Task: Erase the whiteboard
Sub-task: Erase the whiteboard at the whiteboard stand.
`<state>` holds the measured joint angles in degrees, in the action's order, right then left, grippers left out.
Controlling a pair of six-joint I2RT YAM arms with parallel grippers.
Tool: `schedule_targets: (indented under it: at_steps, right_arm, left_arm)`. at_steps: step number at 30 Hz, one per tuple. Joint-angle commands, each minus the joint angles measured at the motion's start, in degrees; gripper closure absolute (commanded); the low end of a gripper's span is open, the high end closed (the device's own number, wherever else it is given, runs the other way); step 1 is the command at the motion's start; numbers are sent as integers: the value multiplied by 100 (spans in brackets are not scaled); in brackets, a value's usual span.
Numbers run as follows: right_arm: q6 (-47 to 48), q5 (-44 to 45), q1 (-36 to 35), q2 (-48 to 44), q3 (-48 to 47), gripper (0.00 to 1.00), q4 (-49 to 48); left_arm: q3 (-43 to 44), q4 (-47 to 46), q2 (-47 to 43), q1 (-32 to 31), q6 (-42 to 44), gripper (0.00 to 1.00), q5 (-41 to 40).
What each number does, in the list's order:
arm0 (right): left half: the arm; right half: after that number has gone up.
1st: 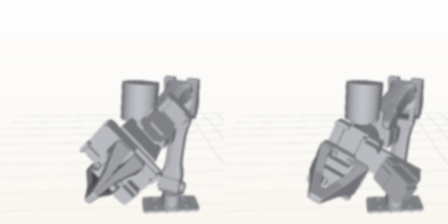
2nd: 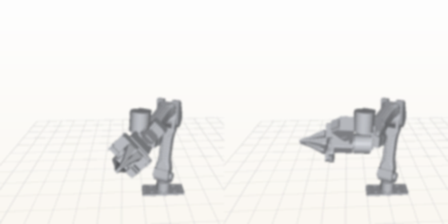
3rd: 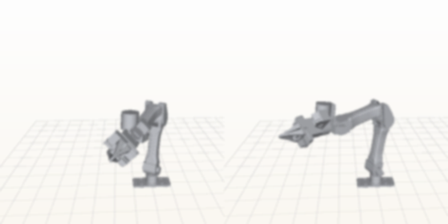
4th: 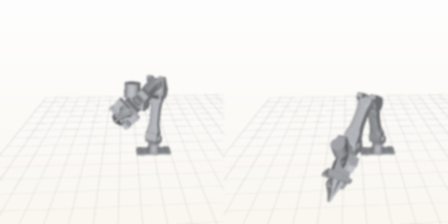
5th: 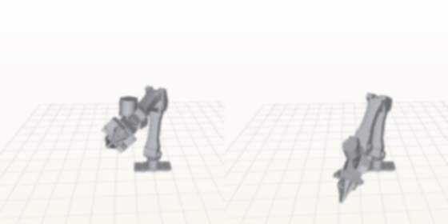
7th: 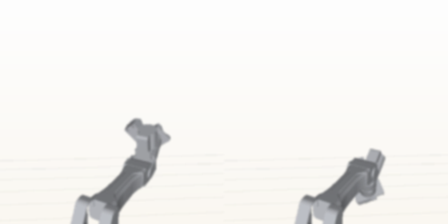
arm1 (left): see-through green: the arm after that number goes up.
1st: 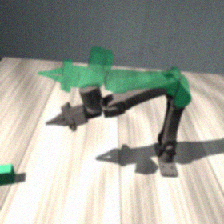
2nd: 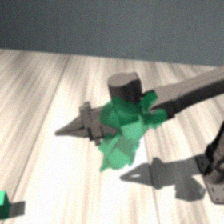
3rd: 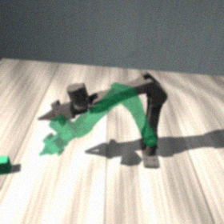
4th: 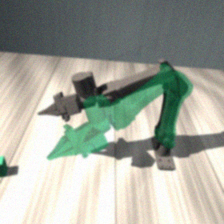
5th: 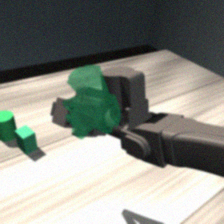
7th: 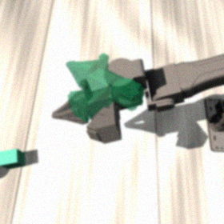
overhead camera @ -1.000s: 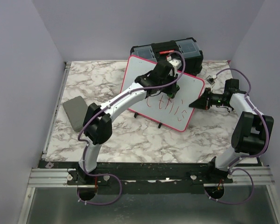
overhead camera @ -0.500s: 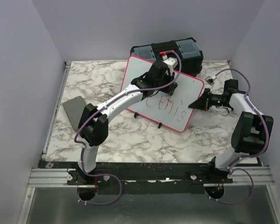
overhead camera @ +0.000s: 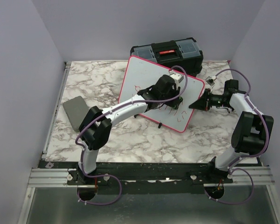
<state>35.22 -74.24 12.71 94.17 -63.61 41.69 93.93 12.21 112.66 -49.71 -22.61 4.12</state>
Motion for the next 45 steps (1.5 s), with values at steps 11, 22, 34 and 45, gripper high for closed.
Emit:
schedule_targets:
  at_steps: [11,22,34,45]
  right_arm:
    - [391,-583,-102,-104,-283,99,91]
    - [391,-557,-99,-74,-274,99,85]
    - [415,-555,-99,-57,-274,99,93]
    - [436,-548,-97,-39,-283,99,120]
  left_arm:
    - [-635,309,-270,1229,116,100,-237]
    - [294,518,-47,1296,83,100,3]
    - [1209,606,767,286,-174,100,139]
    - [996,326,619,-221,-364,100,61]
